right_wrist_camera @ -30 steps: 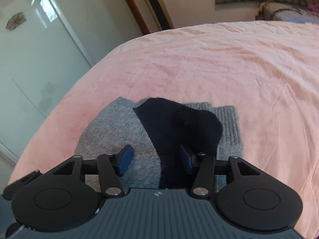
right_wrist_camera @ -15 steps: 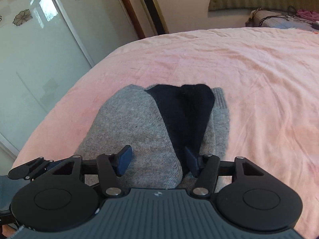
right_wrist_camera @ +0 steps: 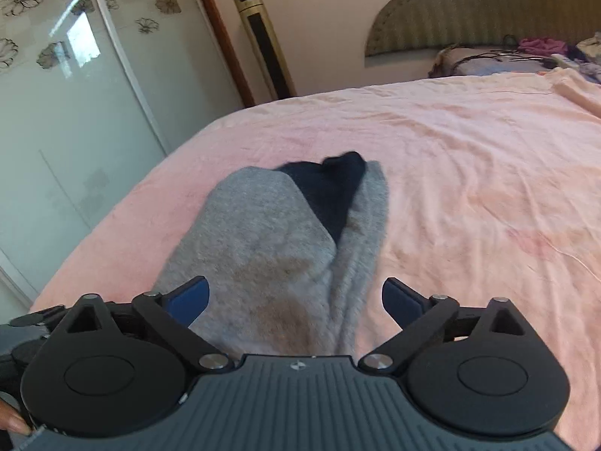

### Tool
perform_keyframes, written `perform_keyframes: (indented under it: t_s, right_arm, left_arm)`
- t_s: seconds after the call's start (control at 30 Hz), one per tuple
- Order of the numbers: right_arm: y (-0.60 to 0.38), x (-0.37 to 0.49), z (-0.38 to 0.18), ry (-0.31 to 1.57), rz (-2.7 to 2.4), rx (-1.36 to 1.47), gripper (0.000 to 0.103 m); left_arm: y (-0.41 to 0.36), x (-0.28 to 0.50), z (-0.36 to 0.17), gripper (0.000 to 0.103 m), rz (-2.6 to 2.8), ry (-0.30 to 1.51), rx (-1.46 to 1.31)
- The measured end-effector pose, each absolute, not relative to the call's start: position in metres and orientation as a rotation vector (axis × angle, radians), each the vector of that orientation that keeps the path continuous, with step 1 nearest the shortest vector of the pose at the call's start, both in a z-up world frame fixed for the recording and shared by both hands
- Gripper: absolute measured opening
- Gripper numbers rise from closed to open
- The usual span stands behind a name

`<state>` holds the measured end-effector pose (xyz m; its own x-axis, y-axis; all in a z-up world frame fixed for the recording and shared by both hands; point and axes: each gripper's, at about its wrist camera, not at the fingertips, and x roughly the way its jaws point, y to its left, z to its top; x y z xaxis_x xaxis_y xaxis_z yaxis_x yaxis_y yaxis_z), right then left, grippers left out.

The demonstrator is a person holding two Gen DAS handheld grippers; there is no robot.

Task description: Fold small clothes

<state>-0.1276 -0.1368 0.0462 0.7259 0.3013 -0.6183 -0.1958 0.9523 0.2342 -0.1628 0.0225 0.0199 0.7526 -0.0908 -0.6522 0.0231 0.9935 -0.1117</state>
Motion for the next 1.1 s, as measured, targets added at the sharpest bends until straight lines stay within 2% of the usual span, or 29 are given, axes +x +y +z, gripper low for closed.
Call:
perform_keyframes:
  t_s: [0.13,0.2,0.3,1.1]
  right_arm:
    - [-0.129,-0.143,0.013,0.791,0.174,0.107,0.099]
    - [-0.120,-0.148,0.007,0.756,0.148,0.065,0.103]
    - [-0.105,-0.148,-0.002,0.748,0.070,-0.020,0.103]
    - [-0.101,-0.158,-0.008,0.698,0.023,-0.027,0.103]
  left_arm:
    - [0.004,-0.165,0.006,0.091,-0.008,0.707,-0.044]
    - [0.003,-0.164,0.003,0.096,0.002,0.711,-0.028]
    - [0.004,-0.162,0.000,0.103,-0.011,0.723,-0.026]
    - [0.000,-0.162,-0.001,0.103,0.003,0.728,-0.001]
